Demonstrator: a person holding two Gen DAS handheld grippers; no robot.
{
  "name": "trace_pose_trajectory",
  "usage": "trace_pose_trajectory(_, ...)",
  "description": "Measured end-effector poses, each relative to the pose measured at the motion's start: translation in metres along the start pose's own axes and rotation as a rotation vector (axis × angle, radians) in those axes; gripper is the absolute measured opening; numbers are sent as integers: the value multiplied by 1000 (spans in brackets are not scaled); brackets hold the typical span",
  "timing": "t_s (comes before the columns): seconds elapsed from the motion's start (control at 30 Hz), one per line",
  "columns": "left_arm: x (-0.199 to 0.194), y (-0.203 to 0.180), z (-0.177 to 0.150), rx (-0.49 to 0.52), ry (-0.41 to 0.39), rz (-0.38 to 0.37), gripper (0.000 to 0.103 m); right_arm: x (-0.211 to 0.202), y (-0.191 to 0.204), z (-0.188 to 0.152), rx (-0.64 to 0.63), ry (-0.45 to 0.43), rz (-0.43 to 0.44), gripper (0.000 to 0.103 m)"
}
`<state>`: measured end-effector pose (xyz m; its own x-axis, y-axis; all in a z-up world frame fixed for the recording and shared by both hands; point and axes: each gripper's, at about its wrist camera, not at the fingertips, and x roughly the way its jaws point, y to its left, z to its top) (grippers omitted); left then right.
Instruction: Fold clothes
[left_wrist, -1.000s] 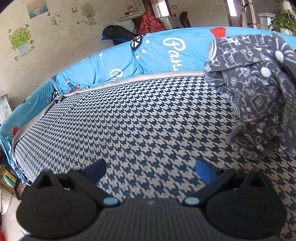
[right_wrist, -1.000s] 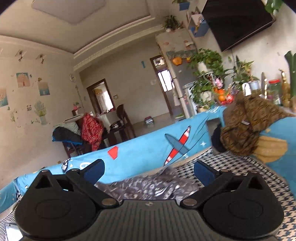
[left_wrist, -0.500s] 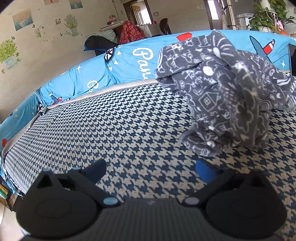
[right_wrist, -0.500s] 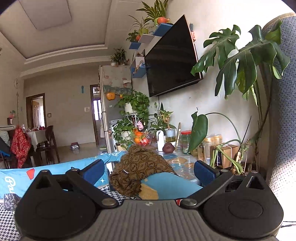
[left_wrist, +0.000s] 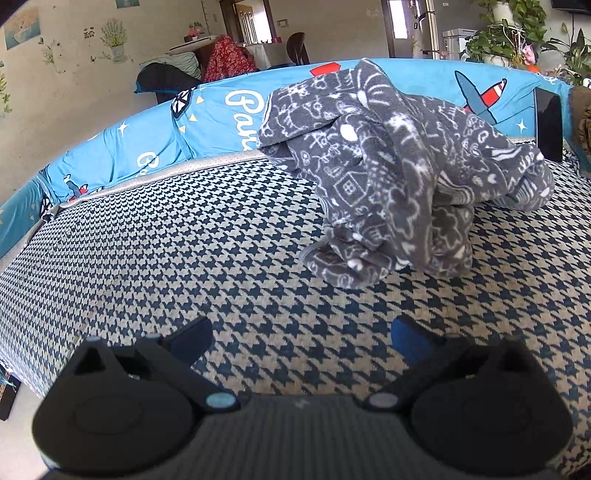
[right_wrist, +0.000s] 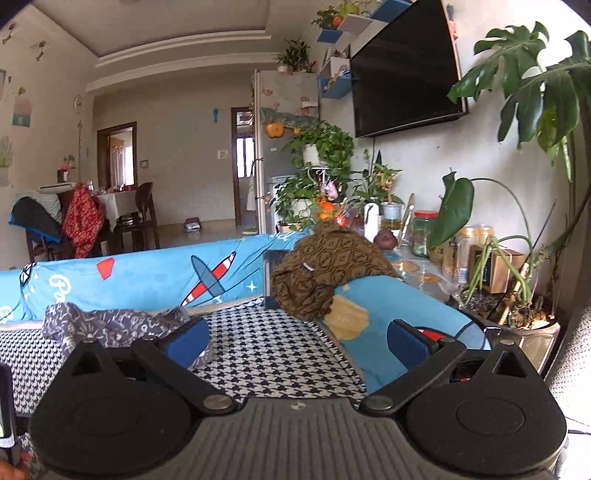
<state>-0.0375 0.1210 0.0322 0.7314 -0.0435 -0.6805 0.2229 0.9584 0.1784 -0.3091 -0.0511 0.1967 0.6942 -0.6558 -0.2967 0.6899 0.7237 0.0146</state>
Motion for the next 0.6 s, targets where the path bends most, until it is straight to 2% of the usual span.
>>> trace_pose_trajectory(0.33, 1, 1, -4, -6, 22, -31, 103, 31, 34, -24, 0, 178, 42, 103)
trace_pose_trajectory(0.53, 0, 2, -4, -13, 31, -53, 103, 61, 50, -40, 29, 331, 89, 103)
trace_pose_trajectory(0.6, 0, 2, -4, -13, 32, -53, 103, 68, 56, -44, 20, 357, 107, 103)
